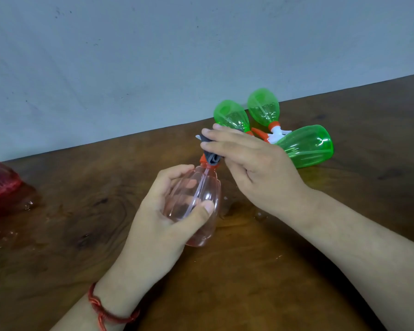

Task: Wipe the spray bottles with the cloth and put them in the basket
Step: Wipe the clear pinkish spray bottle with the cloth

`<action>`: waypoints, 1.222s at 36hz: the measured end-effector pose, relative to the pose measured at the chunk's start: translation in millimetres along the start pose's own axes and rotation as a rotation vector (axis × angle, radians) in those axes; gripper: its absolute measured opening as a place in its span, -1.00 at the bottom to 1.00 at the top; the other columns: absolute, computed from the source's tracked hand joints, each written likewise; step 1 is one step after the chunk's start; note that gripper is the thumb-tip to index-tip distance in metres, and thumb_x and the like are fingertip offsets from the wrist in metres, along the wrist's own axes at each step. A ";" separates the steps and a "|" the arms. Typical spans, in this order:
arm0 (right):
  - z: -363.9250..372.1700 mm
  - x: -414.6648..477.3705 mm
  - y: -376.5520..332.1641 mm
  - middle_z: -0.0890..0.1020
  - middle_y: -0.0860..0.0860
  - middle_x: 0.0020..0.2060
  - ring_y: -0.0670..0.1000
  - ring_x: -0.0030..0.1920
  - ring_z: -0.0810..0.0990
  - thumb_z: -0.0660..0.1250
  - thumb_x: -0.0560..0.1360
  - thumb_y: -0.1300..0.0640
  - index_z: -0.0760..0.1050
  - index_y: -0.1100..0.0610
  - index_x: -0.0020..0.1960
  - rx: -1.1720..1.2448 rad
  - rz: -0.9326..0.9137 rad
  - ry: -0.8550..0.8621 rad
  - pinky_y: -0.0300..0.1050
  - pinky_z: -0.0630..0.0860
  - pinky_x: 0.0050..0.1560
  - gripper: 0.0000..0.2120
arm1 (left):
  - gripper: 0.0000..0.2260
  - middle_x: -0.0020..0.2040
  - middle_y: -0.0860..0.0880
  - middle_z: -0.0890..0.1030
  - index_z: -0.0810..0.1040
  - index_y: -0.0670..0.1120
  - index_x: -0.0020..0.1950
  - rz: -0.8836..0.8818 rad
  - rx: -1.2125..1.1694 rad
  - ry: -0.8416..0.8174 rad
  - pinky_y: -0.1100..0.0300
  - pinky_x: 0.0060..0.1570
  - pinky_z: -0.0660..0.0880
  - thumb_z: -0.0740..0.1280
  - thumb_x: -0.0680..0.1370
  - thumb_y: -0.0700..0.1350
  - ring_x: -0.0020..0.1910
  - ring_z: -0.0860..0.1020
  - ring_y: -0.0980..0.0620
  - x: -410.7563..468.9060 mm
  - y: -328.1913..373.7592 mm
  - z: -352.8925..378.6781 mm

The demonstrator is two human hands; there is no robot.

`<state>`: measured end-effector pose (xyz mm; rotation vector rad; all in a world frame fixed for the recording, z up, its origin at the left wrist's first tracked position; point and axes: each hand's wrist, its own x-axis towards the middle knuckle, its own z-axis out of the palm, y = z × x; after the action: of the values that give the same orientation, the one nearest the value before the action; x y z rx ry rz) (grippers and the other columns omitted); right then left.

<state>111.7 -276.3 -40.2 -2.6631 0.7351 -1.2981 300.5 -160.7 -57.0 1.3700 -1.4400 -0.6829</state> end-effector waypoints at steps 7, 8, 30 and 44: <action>-0.9 -1.2 11.0 0.65 -0.01 0.35 -0.01 0.45 0.55 0.27 0.62 0.38 0.67 0.15 0.32 -0.048 0.017 0.062 -0.08 0.45 0.49 -0.64 | -0.48 0.34 0.01 0.67 0.59 0.16 0.38 -0.087 -0.249 0.107 -0.23 0.05 0.67 0.54 0.42 0.10 0.27 0.67 -0.17 3.7 2.9 -4.1; 1.1 -2.0 10.1 0.66 -0.02 0.34 0.00 0.43 0.57 0.28 0.62 0.37 0.67 0.14 0.31 -0.056 0.006 0.041 -0.06 0.47 0.47 -0.64 | -0.50 0.33 0.02 0.67 0.59 0.16 0.38 -0.099 -0.272 0.129 -0.31 0.04 0.66 0.54 0.43 0.09 0.25 0.68 -0.19 5.2 2.7 -5.6; 9.8 -1.6 -7.0 0.66 -0.08 0.12 -0.04 0.22 0.64 0.34 0.57 0.46 0.75 0.09 0.14 0.360 0.318 0.293 -0.14 0.58 0.23 -0.64 | -0.47 0.38 -0.06 0.63 0.52 0.13 0.44 0.091 -0.114 0.173 -0.32 0.18 0.64 0.54 0.48 0.06 0.33 0.64 -0.19 9.1 -2.8 -9.9; 7.5 -0.3 -4.8 0.66 -0.12 0.15 -0.13 0.27 0.62 0.37 0.58 0.43 0.74 0.04 0.13 0.487 0.366 0.291 -0.20 0.52 0.32 -0.65 | -0.47 0.35 -0.04 0.65 0.50 0.09 0.45 0.067 -0.170 0.118 -0.24 0.16 0.65 0.52 0.50 0.03 0.28 0.66 -0.18 7.6 -6.4 -8.5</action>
<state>119.1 -272.9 -43.8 -1.8866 0.7684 -1.5316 311.8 -167.3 -57.7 1.2051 -1.2986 -0.6542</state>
